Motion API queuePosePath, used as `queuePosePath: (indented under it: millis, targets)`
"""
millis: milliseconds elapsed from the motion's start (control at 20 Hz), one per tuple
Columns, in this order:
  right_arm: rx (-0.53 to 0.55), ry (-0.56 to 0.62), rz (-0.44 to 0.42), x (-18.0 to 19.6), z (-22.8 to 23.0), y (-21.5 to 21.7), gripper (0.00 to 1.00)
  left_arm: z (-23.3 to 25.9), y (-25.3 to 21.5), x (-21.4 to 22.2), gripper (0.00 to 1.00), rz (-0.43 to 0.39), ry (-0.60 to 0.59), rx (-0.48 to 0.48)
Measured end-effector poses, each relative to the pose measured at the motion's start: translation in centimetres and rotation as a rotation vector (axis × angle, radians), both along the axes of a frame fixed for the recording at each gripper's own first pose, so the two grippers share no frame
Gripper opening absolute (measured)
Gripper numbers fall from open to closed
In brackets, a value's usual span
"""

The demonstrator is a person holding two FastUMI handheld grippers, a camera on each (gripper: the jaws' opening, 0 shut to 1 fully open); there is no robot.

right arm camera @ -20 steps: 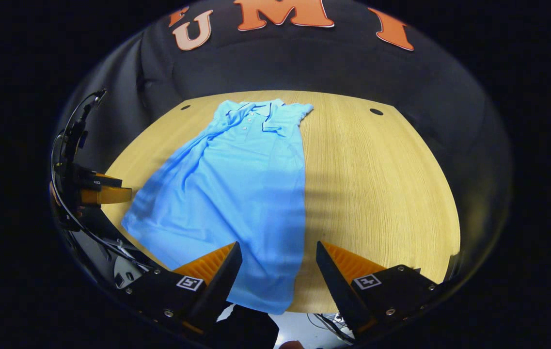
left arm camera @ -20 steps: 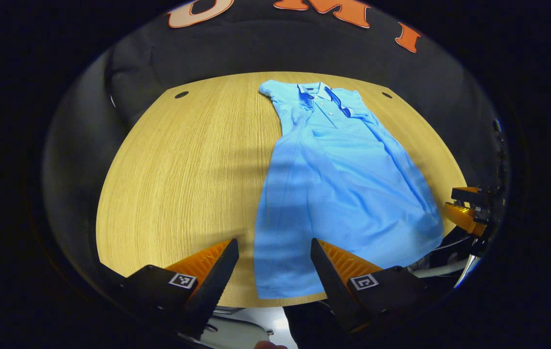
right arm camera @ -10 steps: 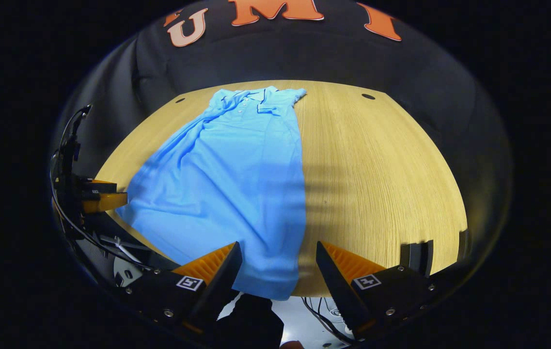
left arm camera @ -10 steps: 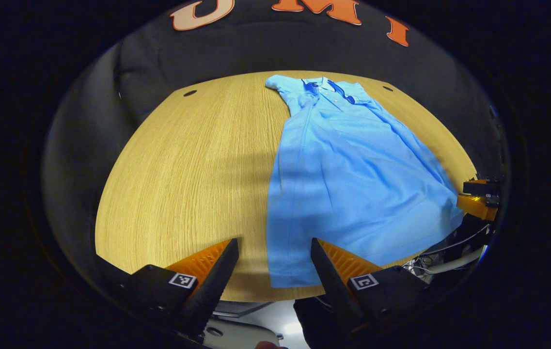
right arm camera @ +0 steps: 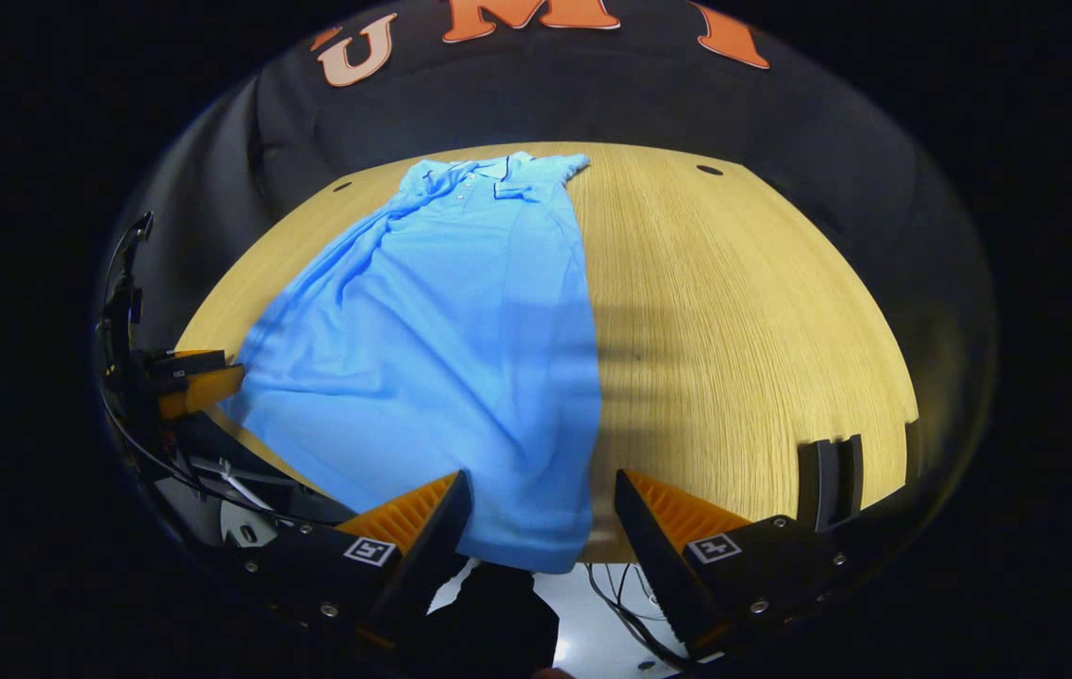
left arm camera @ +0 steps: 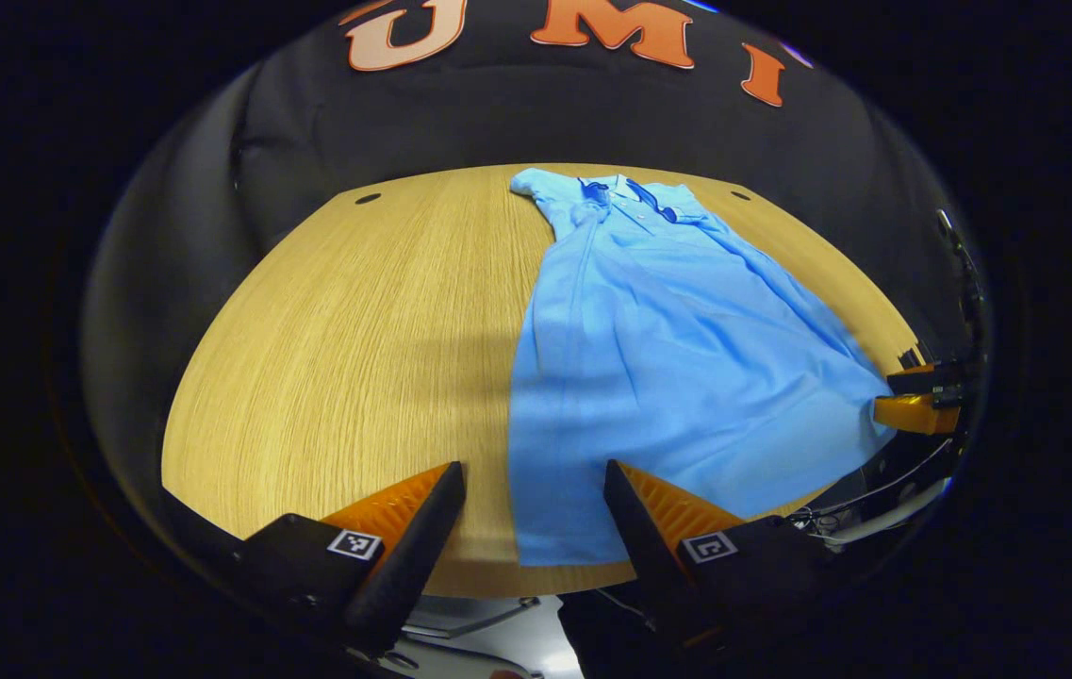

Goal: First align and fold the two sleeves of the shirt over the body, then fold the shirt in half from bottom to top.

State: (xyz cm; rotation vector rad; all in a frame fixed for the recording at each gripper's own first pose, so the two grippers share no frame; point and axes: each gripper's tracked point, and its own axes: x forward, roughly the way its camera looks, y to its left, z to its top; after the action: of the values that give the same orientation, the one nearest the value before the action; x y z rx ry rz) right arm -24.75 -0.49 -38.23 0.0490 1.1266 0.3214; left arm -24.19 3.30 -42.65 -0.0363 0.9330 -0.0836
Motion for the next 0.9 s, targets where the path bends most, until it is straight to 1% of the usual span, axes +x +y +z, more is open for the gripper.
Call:
queuePosePath:
  millis: [100,150,200,250,300,350,400,450,550,650,750,900]
  targets:
    - [-0.044,-0.004,0.019,0.0,-0.4,-0.4,0.96,-0.2,-0.1,0.2,1.0,0.016,0.004,0.001]
    - [-0.039,-0.008,0.025,0.2,-0.4,-0.2,0.89,-0.3,0.0,0.3,1.0,0.031,0.016,0.005]
    - [-0.038,-0.009,0.033,0.5,-0.3,0.0,0.84,-0.4,0.0,0.4,1.0,0.052,0.038,0.005]
    - [-0.038,-0.01,0.046,0.6,-0.4,0.1,0.74,0.0,-0.4,0.4,0.99,0.065,0.052,-0.002]
    - [-0.04,-0.004,0.056,0.8,-0.5,0.1,0.69,-0.2,-1.0,0.8,0.91,0.067,0.066,-0.006]
    - [-0.041,0.003,0.054,1.0,-0.5,0.1,0.53,-0.5,-1.8,1.7,0.81,0.063,0.074,-0.008]
    - [-0.047,0.011,0.041,1.1,-0.6,0.1,0.41,-0.6,-2.4,2.1,0.64,0.063,0.091,-0.008]
    - [-0.047,0.022,0.018,1.3,-0.6,-0.1,0.27,-0.9,-2.9,2.6,0.46,0.061,0.101,-0.012]
    - [-0.026,0.05,-0.011,1.5,-0.6,0.0,0.12,-0.9,-3.3,3.0,0.1,0.079,0.123,0.008]
    - [0.016,0.085,-0.032,1.5,-0.6,0.2,0.06,-0.8,-3.5,2.9,0.07,0.114,0.157,-0.004]
    - [0.066,0.121,-0.039,1.6,-0.1,0.7,0.04,-0.2,-4.3,3.0,0.05,0.144,0.168,-0.042]
    - [0.118,0.097,-0.032,2.8,1.2,1.1,0.04,1.7,-4.5,3.8,0.05,0.14,0.139,-0.053]
